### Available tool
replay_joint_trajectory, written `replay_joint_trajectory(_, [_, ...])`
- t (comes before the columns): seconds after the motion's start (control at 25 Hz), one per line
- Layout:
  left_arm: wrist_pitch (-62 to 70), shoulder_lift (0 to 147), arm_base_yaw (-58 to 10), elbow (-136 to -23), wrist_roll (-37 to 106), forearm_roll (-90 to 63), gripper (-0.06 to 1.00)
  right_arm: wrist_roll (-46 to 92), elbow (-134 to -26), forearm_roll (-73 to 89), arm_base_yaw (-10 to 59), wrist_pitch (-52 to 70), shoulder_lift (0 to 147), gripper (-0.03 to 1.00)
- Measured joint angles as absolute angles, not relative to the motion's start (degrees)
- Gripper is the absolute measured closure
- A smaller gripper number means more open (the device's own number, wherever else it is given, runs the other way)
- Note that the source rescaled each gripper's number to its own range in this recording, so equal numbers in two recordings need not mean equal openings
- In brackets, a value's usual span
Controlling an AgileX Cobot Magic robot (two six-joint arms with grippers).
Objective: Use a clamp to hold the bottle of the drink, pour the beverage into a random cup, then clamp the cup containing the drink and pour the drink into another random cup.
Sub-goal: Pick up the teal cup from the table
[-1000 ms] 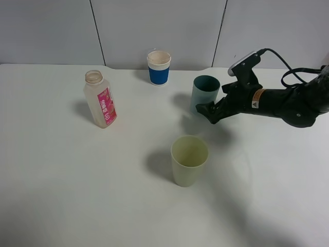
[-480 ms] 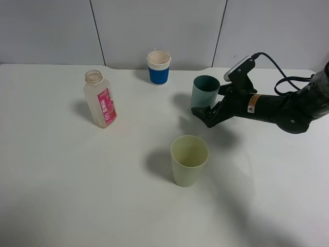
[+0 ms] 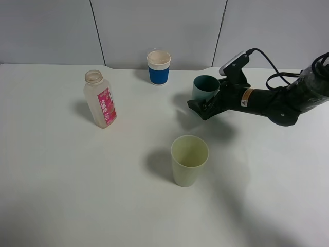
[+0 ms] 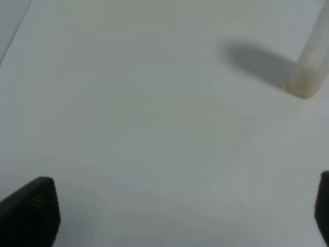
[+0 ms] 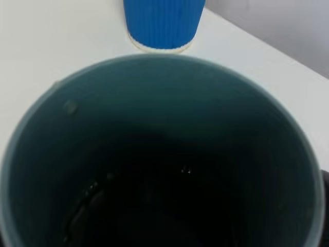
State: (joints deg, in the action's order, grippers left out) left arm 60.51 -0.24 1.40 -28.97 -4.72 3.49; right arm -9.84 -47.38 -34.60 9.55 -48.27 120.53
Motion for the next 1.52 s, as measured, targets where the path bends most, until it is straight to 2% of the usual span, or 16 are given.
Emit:
replay_joint_trajectory(1.16, [60.5,-0.2,1.4,-29.0,-4.7,3.5,-0.06,-9.8,-47.5,-35.9,9.5,-53.2,123.6,-0.03])
replay_joint_trajectory(1.2, [60.5,-0.2,1.4,-29.0,-4.7,3.5,-0.06,-9.8,-47.5,-35.9,9.5,-53.2,123.6,0.01])
replay_joint_trajectory(1.28, [60.5,-0.2,1.4,-29.0,-4.7,3.5,-0.06,-9.8,-47.5,-35.9,9.5,-53.2,123.6,0.24])
replay_joint_trajectory(1.32, [60.5,-0.2,1.4,-29.0,-4.7,3.5,-0.06,-9.8,-47.5,-35.9,9.5,-53.2,123.6,0.44])
replay_joint_trajectory(1.4, [60.5,-0.2,1.4,-29.0,-4.7,3.5,-0.06,-9.8,-47.5,-35.7,9.5,-53.2,123.6,0.94])
replay_joint_trajectory(1.52, [60.5,-0.2,1.4,-29.0,-4.7,3.5,-0.06,-9.9,-47.5,-35.7,9.5,-53.4,123.6,0.97])
